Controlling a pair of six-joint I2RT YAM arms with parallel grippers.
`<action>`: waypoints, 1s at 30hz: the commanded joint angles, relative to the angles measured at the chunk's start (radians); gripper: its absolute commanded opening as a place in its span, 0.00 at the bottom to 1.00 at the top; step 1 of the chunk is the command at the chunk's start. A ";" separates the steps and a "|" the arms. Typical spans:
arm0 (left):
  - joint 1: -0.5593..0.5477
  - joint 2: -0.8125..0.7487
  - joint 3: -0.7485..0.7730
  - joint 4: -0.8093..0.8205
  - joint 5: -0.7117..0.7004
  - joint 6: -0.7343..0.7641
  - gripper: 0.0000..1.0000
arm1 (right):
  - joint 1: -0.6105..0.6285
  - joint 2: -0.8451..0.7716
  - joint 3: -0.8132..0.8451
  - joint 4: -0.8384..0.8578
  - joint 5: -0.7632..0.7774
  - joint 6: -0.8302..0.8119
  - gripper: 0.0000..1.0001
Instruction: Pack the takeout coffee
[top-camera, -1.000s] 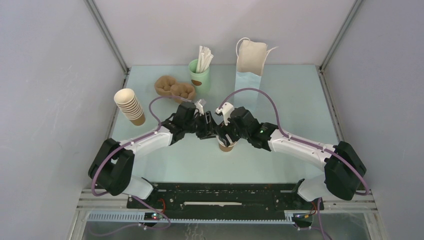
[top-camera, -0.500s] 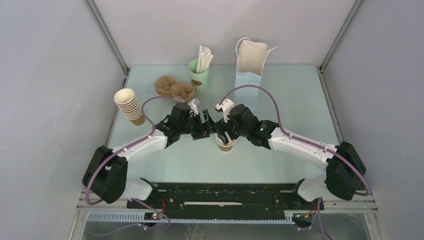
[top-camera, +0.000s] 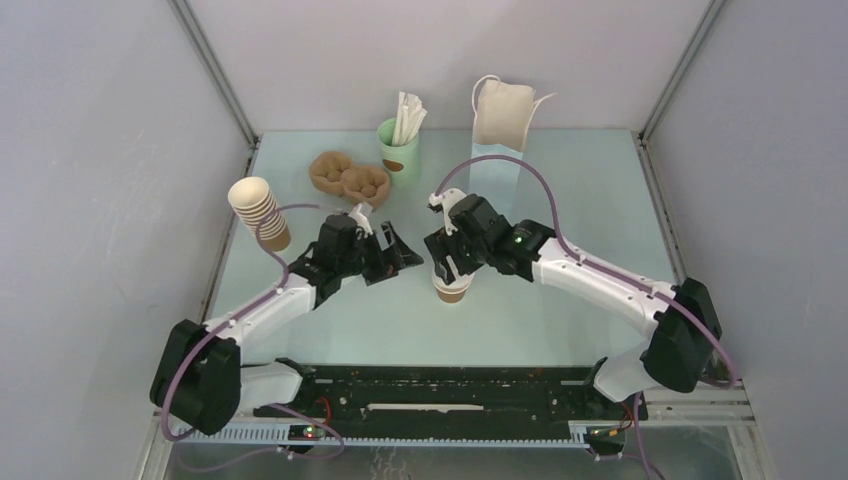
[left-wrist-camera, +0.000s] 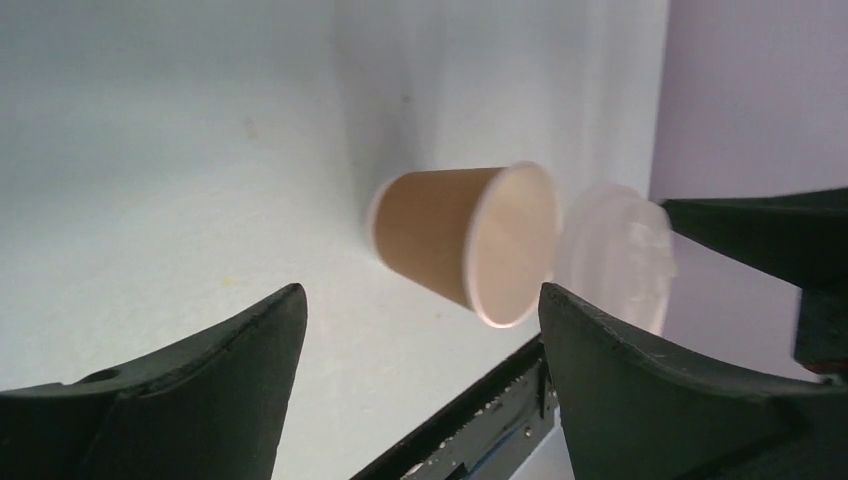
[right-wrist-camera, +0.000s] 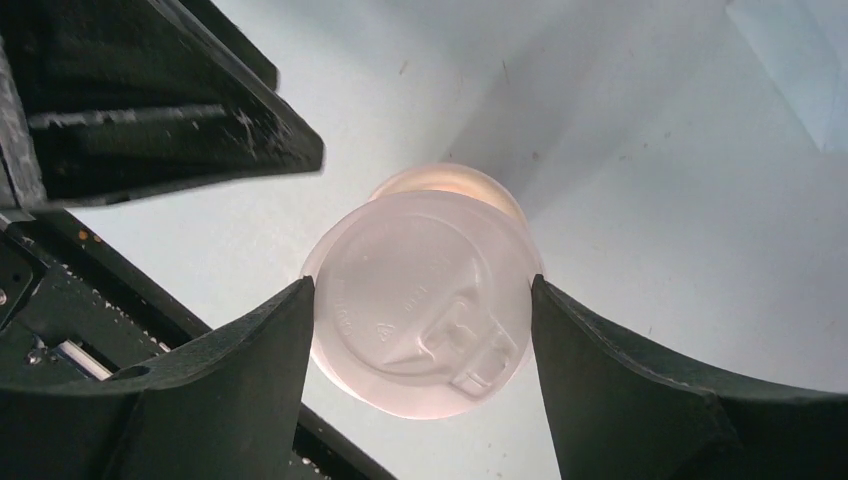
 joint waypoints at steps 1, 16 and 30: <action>0.051 -0.043 -0.050 -0.033 -0.049 0.008 0.90 | 0.003 0.053 0.077 -0.142 0.024 0.056 0.81; 0.110 -0.116 -0.103 -0.037 -0.036 0.024 0.90 | 0.059 0.103 0.050 -0.030 0.169 0.027 0.81; 0.110 -0.110 -0.095 -0.038 -0.013 0.029 0.91 | 0.071 0.045 -0.045 0.146 0.176 0.004 0.83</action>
